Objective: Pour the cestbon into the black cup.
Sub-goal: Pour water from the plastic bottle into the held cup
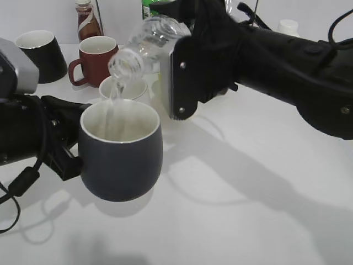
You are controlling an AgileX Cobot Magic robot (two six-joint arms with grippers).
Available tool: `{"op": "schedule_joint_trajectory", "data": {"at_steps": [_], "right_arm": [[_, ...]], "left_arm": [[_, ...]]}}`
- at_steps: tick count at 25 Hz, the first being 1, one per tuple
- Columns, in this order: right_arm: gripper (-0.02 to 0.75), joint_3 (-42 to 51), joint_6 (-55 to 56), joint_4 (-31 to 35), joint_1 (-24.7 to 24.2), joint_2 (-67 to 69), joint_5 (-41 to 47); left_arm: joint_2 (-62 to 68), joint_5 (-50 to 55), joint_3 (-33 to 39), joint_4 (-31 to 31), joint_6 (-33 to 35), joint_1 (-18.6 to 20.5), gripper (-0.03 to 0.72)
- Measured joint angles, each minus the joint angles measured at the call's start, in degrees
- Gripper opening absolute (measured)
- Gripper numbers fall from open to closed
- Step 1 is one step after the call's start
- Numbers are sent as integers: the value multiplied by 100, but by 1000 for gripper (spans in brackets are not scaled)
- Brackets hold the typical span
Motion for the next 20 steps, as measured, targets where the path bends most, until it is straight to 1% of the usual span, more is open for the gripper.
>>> {"op": "schedule_joint_trajectory", "data": {"at_steps": [4,7,11,13,15,18,20], "right_arm": [[459,-7,1444,-301,0,0,417],[459,-7,3127,-454,0,0,560],[459,-7,5699,-435,-19,-69,580],[459,-7,6728,-418,-122,-185,584],[459,-9,7444,-406,-302,-285,653],[459,33,7986,-377,-671,-330,813],[459,129,8232,-366,-928,-330,852]], "left_arm": [[0,4,0,-107,0,0,40],[0,4,0,-124,0,0,40],[0,-172,0,-124,29,75,40],[0,-415,0,-278,264,270,40],[0,-652,0,-764,665,539,40],[0,-934,0,-1489,1426,1086,40],[13,-1131,0,-1830,1828,1517,40]]}}
